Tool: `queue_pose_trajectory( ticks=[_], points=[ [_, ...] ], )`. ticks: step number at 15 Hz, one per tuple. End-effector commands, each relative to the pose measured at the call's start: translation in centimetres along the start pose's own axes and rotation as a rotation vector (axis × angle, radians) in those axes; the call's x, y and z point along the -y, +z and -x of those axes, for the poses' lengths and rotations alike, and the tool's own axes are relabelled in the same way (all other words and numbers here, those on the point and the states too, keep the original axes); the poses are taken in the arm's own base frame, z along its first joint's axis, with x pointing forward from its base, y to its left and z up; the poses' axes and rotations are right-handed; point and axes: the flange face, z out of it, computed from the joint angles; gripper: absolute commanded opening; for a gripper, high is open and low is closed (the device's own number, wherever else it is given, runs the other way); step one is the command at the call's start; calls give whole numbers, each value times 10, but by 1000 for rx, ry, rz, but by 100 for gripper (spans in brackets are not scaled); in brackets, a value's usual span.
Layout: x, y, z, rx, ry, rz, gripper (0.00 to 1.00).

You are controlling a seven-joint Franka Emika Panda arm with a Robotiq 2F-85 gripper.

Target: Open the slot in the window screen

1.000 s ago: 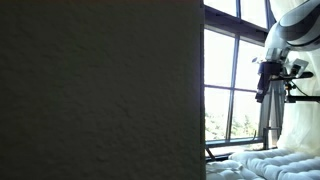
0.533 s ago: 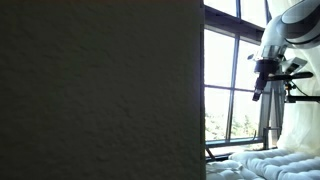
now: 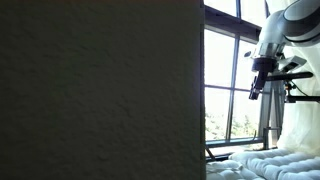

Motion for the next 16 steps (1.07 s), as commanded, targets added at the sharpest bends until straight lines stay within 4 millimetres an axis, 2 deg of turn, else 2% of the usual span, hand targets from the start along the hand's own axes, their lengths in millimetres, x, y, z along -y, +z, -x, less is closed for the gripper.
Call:
queue_pose_trajectory(
  ticks=[1, 11, 16],
  points=[
    [10, -5, 4, -16, -28, 23, 100],
    [32, 4, 3, -74, -70, -12, 100],
    [28, 1, -1, -247, -41, 70, 100]
  ],
)
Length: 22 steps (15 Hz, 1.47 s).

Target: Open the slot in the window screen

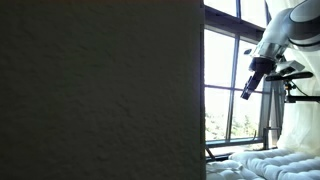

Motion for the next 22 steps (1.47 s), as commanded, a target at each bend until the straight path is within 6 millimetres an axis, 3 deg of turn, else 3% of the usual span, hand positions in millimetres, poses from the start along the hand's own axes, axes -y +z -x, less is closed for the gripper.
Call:
queue_pose_trajectory(
  ticks=[1, 8, 22],
  points=[
    [3, -9, 4, -134, 11, 45, 100],
    [18, -14, 3, -350, 37, 149, 100],
    [27, -10, 4, -352, 35, 144, 100]
  ],
)
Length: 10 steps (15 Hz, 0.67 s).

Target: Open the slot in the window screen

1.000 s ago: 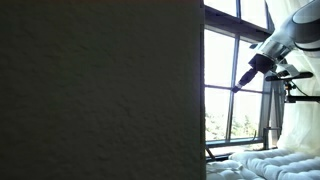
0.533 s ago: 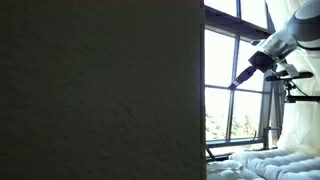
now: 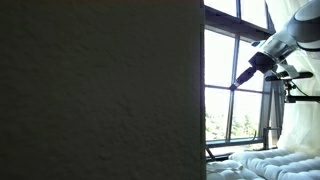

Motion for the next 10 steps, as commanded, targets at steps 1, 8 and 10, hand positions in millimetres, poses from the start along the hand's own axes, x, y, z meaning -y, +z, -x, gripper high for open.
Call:
queue_pose_trajectory(
  ticks=[1, 8, 10],
  points=[
    [2, -5, 6, -24, -2, 25, 100],
    [18, -22, 15, -71, -11, 53, 100],
    [27, -30, 15, -96, -17, 59, 100]
  ],
)
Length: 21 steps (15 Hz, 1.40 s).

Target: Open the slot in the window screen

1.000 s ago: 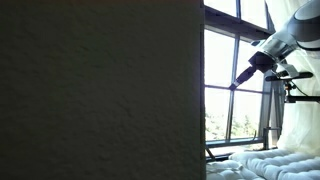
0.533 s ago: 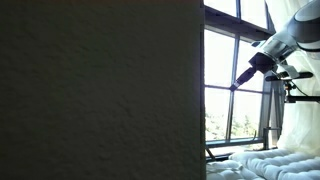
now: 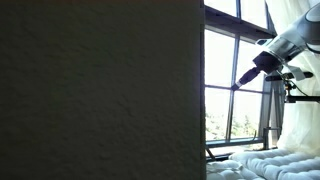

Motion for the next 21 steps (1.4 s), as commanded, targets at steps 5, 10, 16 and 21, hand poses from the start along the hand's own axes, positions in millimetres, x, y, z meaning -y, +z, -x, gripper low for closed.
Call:
queue_pose_trajectory(
  ticks=[5, 10, 16, 21],
  points=[
    [17, -18, 1, -54, 1, 1, 100],
    [22, -22, 6, -54, 8, -6, 100],
    [22, -22, 6, -55, 8, -5, 100],
    [29, -18, 5, -26, 21, -30, 100]
  ],
)
